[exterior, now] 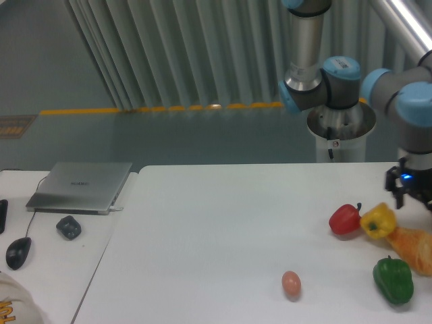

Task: Place the yellow pepper on the table
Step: 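Open the gripper and raise it away from the yellow pepper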

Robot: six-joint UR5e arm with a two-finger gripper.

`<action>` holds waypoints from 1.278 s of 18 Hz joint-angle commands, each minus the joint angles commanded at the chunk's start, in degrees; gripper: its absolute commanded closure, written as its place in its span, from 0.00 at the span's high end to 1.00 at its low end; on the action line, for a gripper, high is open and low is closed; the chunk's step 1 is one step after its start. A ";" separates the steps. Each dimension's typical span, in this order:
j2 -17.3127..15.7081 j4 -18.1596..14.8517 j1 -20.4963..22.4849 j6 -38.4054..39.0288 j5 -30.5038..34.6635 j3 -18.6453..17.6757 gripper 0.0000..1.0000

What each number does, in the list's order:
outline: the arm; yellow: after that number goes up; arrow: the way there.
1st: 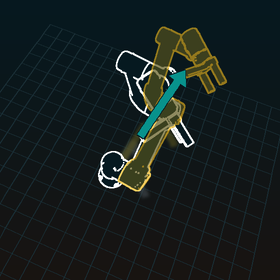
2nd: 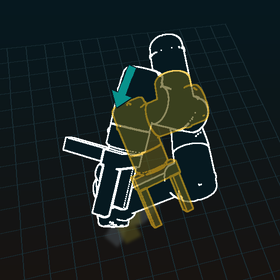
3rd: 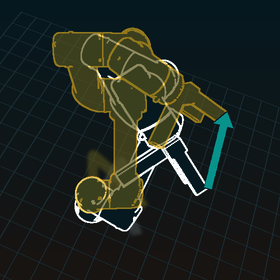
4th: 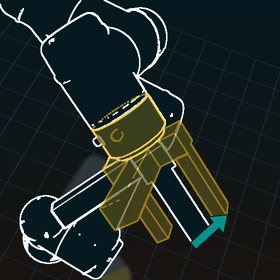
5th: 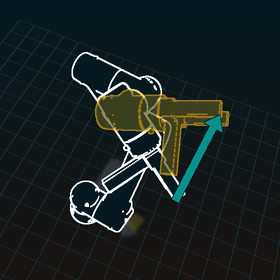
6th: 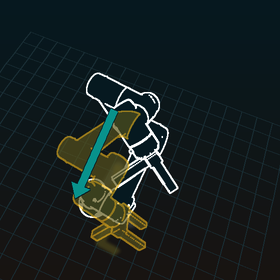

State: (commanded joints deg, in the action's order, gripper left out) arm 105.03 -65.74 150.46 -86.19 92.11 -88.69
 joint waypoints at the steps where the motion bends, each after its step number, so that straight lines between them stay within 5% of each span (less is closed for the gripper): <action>1: 0.09 -0.09 0.27 -2.12 0.00 0.35 1.00; 7: 0.44 -6.14 6.50 -19.77 -0.35 2.11 1.00; 10: 0.79 -6.59 8.88 -26.38 -1.49 2.03 1.00; 23: 1.76 -9.05 9.58 -32.90 -1.58 0.53 1.00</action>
State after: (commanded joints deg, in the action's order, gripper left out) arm 106.79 -74.79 160.05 -119.09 90.53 -88.15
